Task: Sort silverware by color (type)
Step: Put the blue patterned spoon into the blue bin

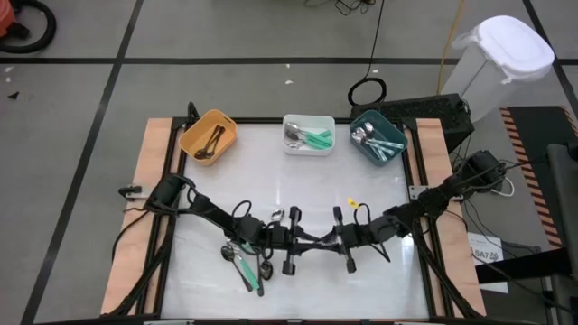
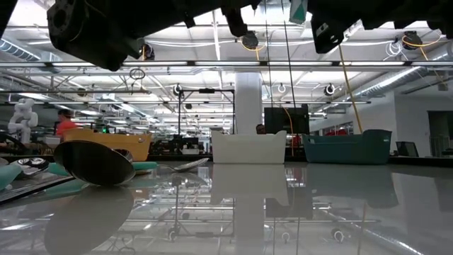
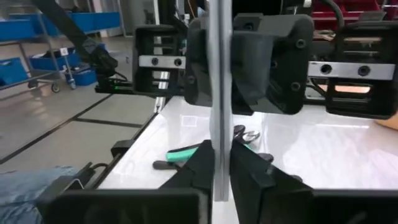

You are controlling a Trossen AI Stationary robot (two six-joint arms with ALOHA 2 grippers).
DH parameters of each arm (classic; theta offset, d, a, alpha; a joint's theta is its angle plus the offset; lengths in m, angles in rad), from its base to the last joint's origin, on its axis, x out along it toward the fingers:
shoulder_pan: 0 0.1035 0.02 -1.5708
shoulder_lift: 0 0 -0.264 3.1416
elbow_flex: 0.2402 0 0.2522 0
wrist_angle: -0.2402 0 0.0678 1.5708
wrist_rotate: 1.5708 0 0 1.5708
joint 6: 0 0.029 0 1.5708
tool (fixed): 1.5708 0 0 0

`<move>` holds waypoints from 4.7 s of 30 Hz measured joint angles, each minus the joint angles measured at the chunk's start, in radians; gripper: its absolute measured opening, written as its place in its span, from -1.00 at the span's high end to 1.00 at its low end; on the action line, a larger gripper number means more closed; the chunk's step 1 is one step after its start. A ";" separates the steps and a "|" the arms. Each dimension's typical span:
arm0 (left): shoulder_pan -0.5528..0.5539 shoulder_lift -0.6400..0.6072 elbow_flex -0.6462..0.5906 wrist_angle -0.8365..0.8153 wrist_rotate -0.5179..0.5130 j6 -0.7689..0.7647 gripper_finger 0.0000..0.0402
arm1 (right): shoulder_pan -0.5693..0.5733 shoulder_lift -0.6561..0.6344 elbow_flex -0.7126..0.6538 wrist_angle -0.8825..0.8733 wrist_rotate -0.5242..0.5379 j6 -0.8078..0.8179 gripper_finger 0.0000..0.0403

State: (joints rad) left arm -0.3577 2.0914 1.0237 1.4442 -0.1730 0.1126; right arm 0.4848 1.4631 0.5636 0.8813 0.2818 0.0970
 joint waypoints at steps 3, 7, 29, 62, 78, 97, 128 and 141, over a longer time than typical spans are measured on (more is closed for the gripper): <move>-0.002 0.000 0.000 -0.024 -0.065 -0.020 0.76 | 0.004 -0.004 0.000 -0.016 0.006 0.001 0.89; -0.001 0.000 0.000 -0.087 -0.101 -0.030 0.54 | 0.009 -0.043 0.000 -0.064 0.054 0.042 0.84; -0.010 -0.148 -0.001 -0.487 -0.395 -0.125 0.08 | 0.119 -0.188 0.000 -0.648 0.714 0.240 0.87; -0.004 -0.133 0.195 -0.743 -0.671 -0.070 0.08 | 0.053 0.073 0.096 -0.422 0.769 0.100 0.87; -0.011 -0.133 0.195 -0.750 -0.678 0.017 0.91 | 0.053 0.072 0.096 -0.443 0.766 0.055 0.81; -0.003 -0.140 0.195 -0.713 0.038 0.160 0.90 | 0.070 -0.138 0.095 -0.658 0.061 0.176 0.13; -0.019 -0.143 0.195 -0.749 0.111 0.229 0.90 | 0.075 -0.188 0.095 -0.696 -0.140 0.089 0.75; -0.014 -0.181 0.193 -0.953 -0.058 0.094 0.29 | 0.097 -0.315 0.096 -0.794 0.045 0.071 0.75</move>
State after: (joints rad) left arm -0.3715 1.9106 1.2166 0.4907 -0.2315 0.2067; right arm 0.5823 1.1481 0.6600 0.0873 0.3264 0.1676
